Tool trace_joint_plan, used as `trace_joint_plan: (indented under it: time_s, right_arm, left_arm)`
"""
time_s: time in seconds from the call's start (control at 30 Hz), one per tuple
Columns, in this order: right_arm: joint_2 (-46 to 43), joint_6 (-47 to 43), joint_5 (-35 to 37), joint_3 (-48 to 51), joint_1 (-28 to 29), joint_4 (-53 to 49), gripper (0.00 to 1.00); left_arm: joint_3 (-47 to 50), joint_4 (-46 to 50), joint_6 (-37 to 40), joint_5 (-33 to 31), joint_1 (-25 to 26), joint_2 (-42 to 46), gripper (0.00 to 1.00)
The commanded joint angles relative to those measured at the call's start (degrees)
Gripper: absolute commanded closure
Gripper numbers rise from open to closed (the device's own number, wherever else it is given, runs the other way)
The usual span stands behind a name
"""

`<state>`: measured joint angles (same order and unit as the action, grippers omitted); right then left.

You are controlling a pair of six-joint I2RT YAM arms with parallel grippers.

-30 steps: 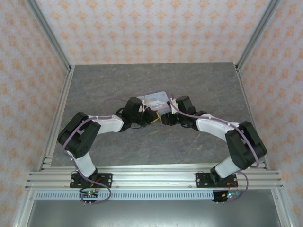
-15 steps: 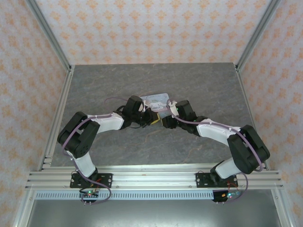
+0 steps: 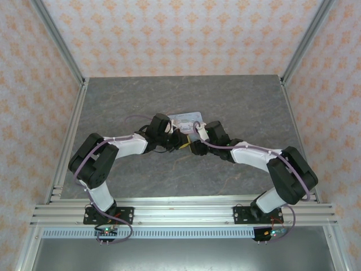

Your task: Unlock the padlock with the key

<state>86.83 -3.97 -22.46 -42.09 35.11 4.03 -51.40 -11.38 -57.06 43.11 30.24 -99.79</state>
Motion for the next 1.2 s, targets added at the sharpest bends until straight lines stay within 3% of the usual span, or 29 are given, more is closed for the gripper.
trace_joint_plan:
  time_s: [0.0,0.37,0.5,0.63,0.8,1.17]
  right_arm:
    - [1.39,-1.26,1.12,-1.90,0.47,1.09,0.61]
    - [2.27,-0.79,1.94,-1.78,0.76,2.44,0.65]
    - [2.23,0.16,1.90,-2.36,0.77,4.10,0.70]
    - [1.85,2.52,0.13,-3.06,0.75,6.24,0.82]
    - [2.01,5.76,-4.80,-4.10,0.46,7.51,0.93]
    - [6.09,18.36,-24.40,-4.99,-2.82,14.51,0.97]
  left_arm:
    - [-1.92,0.13,0.10,3.21,-0.27,0.85,1.00]
    - [-2.01,0.31,0.19,3.38,-0.27,0.78,1.00]
    - [-1.81,0.30,0.20,3.38,-0.27,0.74,1.00]
    - [-1.71,0.52,0.54,3.57,-0.27,0.73,1.00]
    - [-1.42,0.62,1.00,3.73,-0.26,0.39,1.00]
    - [-0.88,0.04,2.16,3.82,-0.29,-0.93,1.00]
